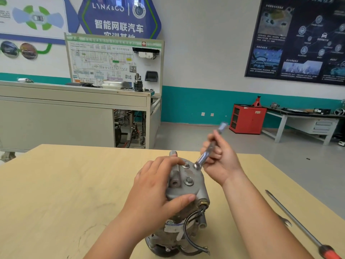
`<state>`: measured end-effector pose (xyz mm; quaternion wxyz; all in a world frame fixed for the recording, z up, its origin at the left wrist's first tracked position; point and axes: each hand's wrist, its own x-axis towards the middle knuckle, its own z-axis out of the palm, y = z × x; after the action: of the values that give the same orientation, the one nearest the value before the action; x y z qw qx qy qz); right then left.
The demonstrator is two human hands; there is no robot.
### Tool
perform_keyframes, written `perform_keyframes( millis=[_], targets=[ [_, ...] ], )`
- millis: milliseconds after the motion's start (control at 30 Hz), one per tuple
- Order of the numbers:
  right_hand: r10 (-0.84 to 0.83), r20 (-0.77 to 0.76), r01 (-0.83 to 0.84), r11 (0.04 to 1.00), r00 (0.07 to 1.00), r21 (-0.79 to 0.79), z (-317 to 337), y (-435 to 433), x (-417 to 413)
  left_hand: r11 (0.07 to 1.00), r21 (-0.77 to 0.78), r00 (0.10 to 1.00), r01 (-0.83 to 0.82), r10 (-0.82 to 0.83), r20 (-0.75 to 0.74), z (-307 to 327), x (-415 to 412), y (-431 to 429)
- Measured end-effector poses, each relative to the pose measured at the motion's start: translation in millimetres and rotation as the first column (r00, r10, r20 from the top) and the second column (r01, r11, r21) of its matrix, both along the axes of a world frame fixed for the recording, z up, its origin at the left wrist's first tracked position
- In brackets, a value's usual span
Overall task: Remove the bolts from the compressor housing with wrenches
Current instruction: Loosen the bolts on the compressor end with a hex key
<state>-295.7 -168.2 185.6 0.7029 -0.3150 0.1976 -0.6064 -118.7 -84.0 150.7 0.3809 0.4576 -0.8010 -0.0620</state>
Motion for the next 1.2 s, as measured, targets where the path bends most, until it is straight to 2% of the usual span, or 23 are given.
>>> perform_keyframes(
  millis=[33,67,133,200,267,367,400,467,500,567,633,700,800,1033,1067,1200],
  targets=[
    [-0.061,0.114,0.062,0.998,0.992,-0.004,-1,11,-5,1.000,-0.001,1.000,0.000,0.000,-0.011,-1,0,0],
    [-0.143,0.138,0.147,0.989,0.980,-0.021,-3,24,-11,1.000,-0.003,1.000,0.003,-0.003,-0.014,-1,0,-1],
    [-0.276,0.029,0.278,0.954,0.961,-0.113,-10,58,-20,1.000,-0.013,1.000,0.009,-0.009,-0.002,-3,0,-2],
    [-0.348,-0.064,0.326,0.919,0.935,-0.223,-19,95,-22,1.000,-0.021,1.000,0.010,-0.009,0.013,-3,1,-2],
    [-0.374,-0.169,0.308,0.896,0.912,-0.321,-25,128,-14,1.000,-0.022,1.000,0.007,-0.007,0.017,-4,1,-3],
    [-0.399,-0.332,0.264,0.885,0.855,-0.385,-23,153,0,1.000,-0.025,0.999,-0.004,0.005,0.032,-4,1,-4],
    [-0.406,-0.392,0.257,0.889,0.826,-0.378,-24,154,1,1.000,-0.023,0.999,-0.009,0.010,0.043,-5,1,-4],
    [-0.308,-0.518,0.159,0.937,0.798,-0.312,-30,159,-2,1.000,-0.020,0.999,-0.009,0.010,0.050,-4,1,-3],
    [-0.322,-0.571,0.150,0.933,0.755,-0.328,-29,163,1,1.000,-0.019,0.999,-0.006,0.007,0.045,-4,1,-3],
    [-0.457,-0.652,0.126,0.864,0.605,-0.488,-28,165,6,1.000,-0.012,0.999,0.002,-0.002,0.037,-4,1,-2],
    [-0.513,-0.670,0.173,0.844,0.536,-0.507,-23,171,12,1.000,-0.005,0.999,-0.002,0.002,0.046,-3,1,-2],
    [-0.486,-0.703,0.157,0.863,0.519,-0.481,-21,168,14,1.000,-0.001,0.999,-0.012,0.012,0.049,-3,1,-2],
    [-0.434,-0.692,0.155,0.890,0.576,-0.429,-23,165,8,1.000,0.009,0.999,-0.008,0.007,0.044,-2,0,-2],
    [-0.523,-0.726,0.153,0.844,0.446,-0.514,-23,162,2,1.000,0.009,1.000,-0.003,0.003,0.030,-2,1,-2],
    [-0.537,-0.709,0.157,0.834,0.458,-0.530,-22,160,1,1.000,0.008,1.000,-0.003,0.003,0.019,-2,1,-2],
    [-0.556,-0.547,0.274,0.813,0.626,-0.514,-31,153,-1,1.000,0.024,1.000,0.010,-0.010,-0.006,-1,1,-1]
  ],
)
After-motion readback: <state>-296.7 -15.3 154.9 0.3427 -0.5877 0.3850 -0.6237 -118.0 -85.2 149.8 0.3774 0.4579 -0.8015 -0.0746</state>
